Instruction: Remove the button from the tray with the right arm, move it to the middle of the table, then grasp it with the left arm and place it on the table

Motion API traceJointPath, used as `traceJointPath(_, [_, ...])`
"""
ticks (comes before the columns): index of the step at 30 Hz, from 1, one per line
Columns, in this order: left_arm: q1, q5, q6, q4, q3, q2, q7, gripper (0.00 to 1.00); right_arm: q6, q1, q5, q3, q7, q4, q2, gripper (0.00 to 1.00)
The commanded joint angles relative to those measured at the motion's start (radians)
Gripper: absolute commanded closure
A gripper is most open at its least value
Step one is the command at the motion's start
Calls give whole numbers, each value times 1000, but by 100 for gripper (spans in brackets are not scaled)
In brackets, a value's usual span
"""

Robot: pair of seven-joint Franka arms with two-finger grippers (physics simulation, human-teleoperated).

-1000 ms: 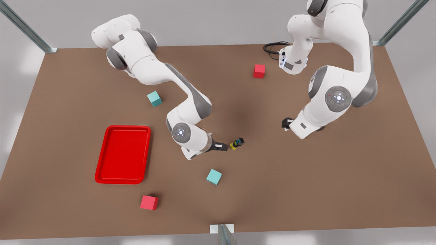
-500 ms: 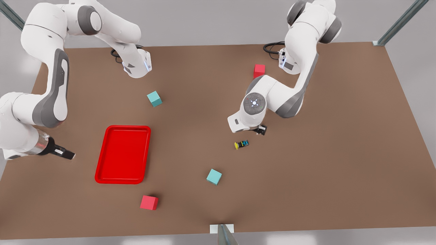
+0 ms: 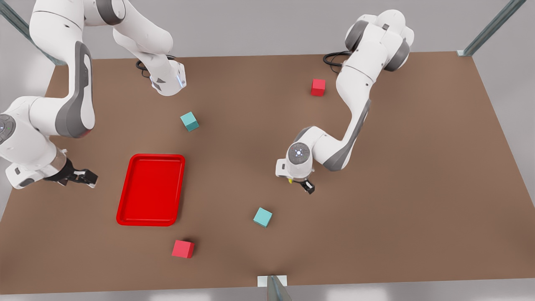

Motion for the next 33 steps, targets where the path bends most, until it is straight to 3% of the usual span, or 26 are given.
traceJointPath(1, [23, 33, 236, -46, 0, -5, 632, 1, 40, -3, 6, 1, -177, 1, -3, 0])
traceJointPath(5, [100, 43, 328, -184, -44, -41, 693, 1, 6, -9, 4, 1, -177, 0, -13, 0])
traceJointPath(10, [186, 41, 324, -276, -202, -53, 677, 1, -6, -28, 6, 1, -187, -6, -10, 0])
traceJointPath(16, [284, 27, 330, -327, -206, -38, 592, 0, -61, -29, 6, 13, -183, 6, -17, 0])
traceJointPath(19, [328, 24, 339, -365, -273, -36, 578, 1, -138, -20, 9, 19, -170, 34, -82, 0])
traceJointPath(22, [341, 20, 382, -406, -299, -36, 537, 0, -138, -22, 16, 78, -62, 9, -141, 0])
traceJointPath(33, [370, 20, 371, -414, -318, -39, 480, 0, -3, -12, 4, 78, -57, -17, -26, 0])
